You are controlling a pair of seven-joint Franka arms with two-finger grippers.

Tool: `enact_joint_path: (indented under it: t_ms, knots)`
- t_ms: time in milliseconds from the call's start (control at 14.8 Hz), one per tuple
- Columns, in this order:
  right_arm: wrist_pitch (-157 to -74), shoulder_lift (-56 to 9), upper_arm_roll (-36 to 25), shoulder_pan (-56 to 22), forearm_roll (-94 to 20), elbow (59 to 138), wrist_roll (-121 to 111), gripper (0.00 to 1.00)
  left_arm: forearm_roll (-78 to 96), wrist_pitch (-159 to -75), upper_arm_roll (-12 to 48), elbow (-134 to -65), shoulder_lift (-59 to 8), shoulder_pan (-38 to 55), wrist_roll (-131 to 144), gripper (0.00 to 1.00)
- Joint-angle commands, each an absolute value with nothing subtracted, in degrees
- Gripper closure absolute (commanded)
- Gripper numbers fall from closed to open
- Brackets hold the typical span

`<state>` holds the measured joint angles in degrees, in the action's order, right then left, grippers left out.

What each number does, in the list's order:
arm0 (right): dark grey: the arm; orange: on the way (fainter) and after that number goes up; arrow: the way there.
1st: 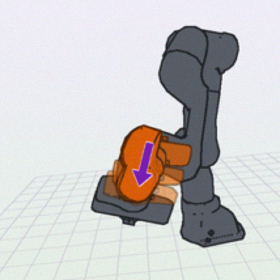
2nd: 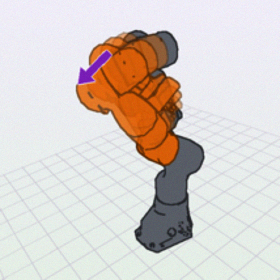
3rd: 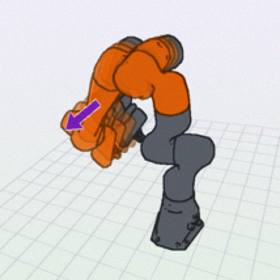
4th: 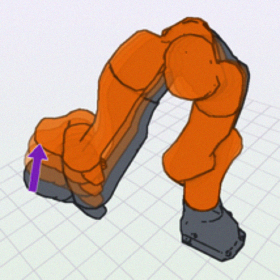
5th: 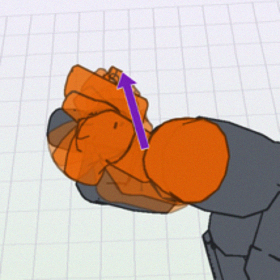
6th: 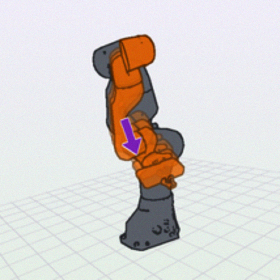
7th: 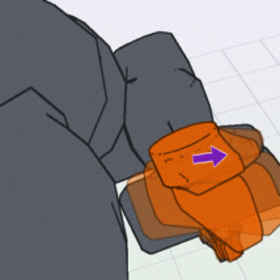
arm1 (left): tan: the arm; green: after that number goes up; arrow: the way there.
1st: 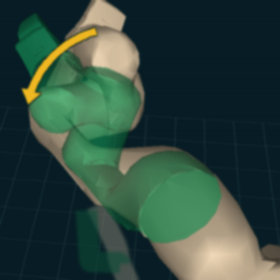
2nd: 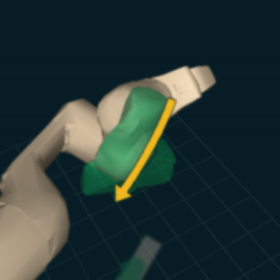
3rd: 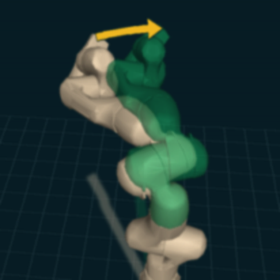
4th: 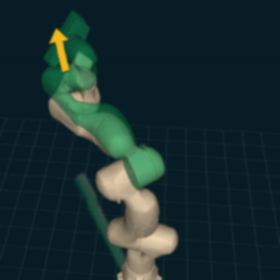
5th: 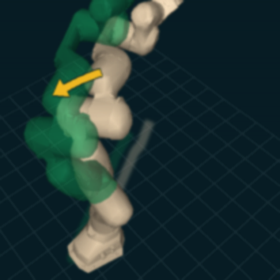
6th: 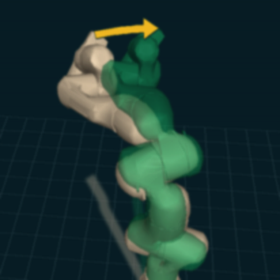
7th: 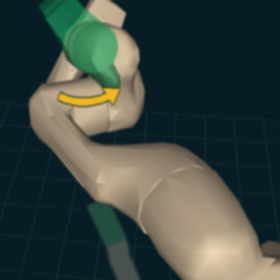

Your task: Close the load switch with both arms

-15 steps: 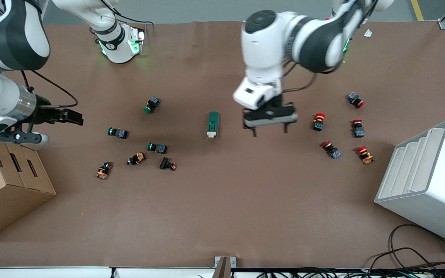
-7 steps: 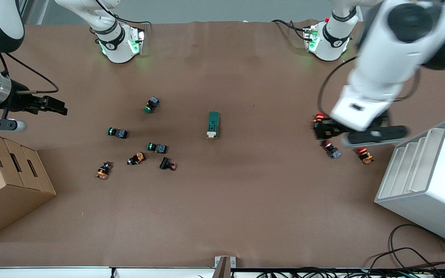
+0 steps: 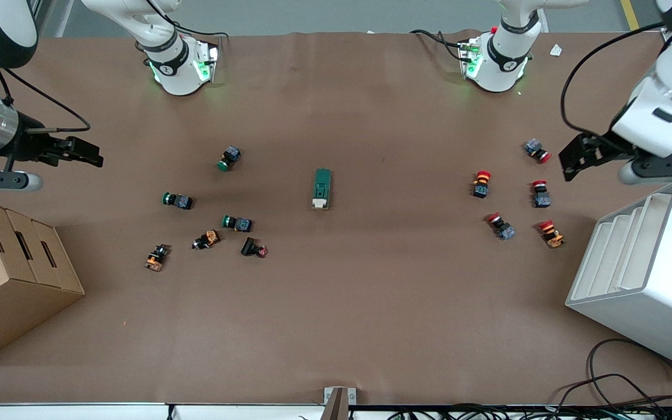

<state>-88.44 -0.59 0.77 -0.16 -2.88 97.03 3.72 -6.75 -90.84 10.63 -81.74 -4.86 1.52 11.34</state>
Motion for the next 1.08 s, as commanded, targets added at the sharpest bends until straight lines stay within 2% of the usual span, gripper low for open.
enact_joint_path:
  t_ms: [0, 270, 539, 1011]
  knots:
    - [-88.2, 1.7, -0.4, -1.8, -1.7, 98.3, 3.5, 0.00, -4.3, -90.3, 10.6, -84.8, -1.3, -1.5, 3.6, 0.00]
    - [-88.2, 1.7, -0.2, -1.4, -1.7, 97.4, 3.3, 0.00, -1.9, -88.7, 10.3, -88.8, 2.6, -3.5, -0.7, 0.00]
    - [-85.4, 1.1, -0.1, -1.6, -1.7, 91.8, 3.4, 0.00, -1.4, -88.4, 8.1, -93.5, 6.7, -2.3, -0.6, 0.00]
    - [-81.7, -0.2, -0.2, -1.0, -1.2, 85.6, 2.8, 0.00, 0.9, -88.1, 7.7, -94.0, 7.3, 1.4, 4.2, 0.00]
